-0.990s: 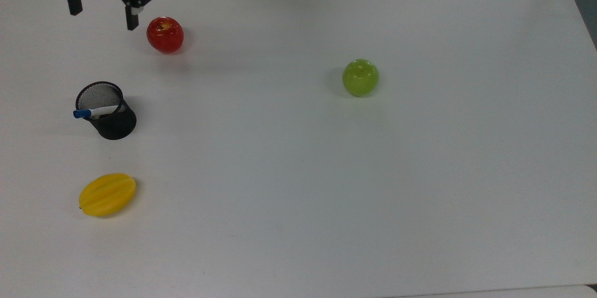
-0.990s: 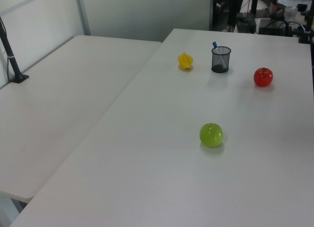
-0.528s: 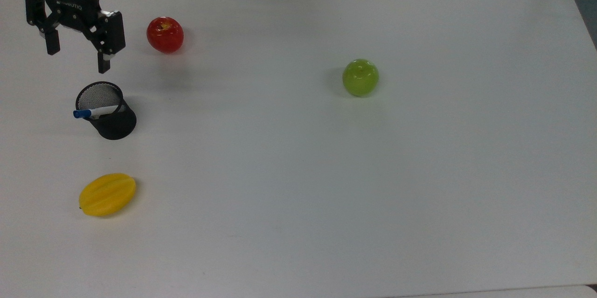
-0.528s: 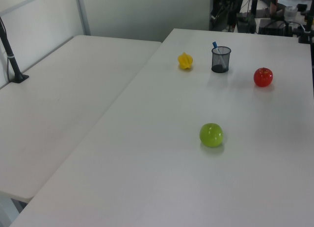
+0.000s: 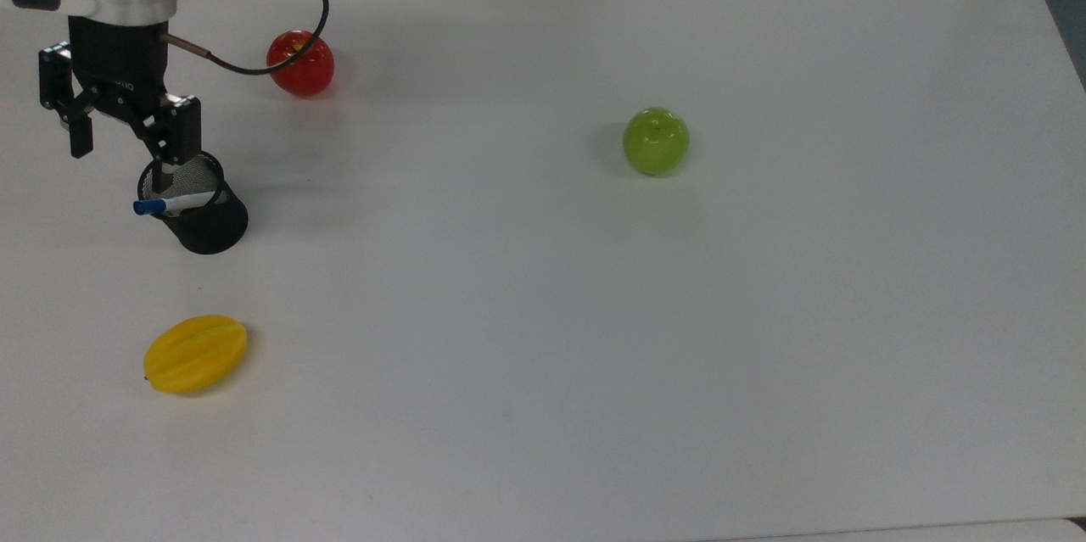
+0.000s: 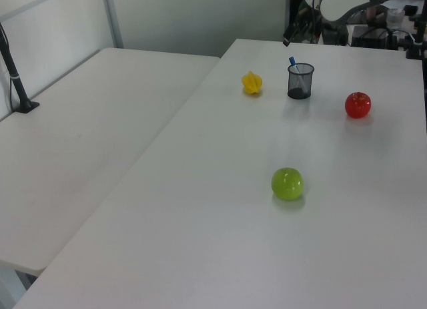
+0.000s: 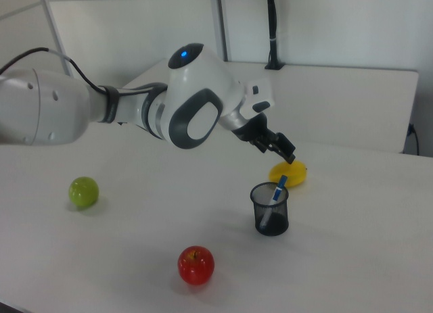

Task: Take marker pen
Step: 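Move the open gripper over the black mesh pen cup, then lower the gripper and close it on the blue-capped marker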

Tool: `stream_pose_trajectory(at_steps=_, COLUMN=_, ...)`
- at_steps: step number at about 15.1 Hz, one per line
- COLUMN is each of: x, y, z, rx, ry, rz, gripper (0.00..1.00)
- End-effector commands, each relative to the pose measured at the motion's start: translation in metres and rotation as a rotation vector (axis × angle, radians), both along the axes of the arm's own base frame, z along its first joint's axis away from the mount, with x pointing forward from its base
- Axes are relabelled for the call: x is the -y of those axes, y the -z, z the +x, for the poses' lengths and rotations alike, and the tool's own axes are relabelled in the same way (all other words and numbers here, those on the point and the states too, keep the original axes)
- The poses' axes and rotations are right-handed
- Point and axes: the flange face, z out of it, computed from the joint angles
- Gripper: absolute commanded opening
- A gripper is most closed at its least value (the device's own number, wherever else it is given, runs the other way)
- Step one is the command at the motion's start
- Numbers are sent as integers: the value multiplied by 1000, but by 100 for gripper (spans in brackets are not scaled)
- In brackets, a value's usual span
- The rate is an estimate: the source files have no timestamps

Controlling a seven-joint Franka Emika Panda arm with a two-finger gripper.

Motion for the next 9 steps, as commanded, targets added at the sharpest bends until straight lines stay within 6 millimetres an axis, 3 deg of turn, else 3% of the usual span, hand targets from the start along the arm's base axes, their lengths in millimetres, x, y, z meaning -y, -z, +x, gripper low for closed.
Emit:
stream_pose_trajectory(at_steps=1, x=0, y=25, z=0, rx=0, ry=-27, rz=-35, gripper=83)
stream_pose_trajectory(at_steps=4, x=2, y=36, z=0, rx=-25, ry=-38, rz=-58, gripper=78)
stream_pose_trajectory(at_steps=7, x=4, y=49, z=1, rx=-52, ry=-50, rz=-78, gripper=62)
stream_pose_trajectory(at_steps=9, x=3, y=54, z=1, rx=-63, ry=-55, rz=-85, gripper=58)
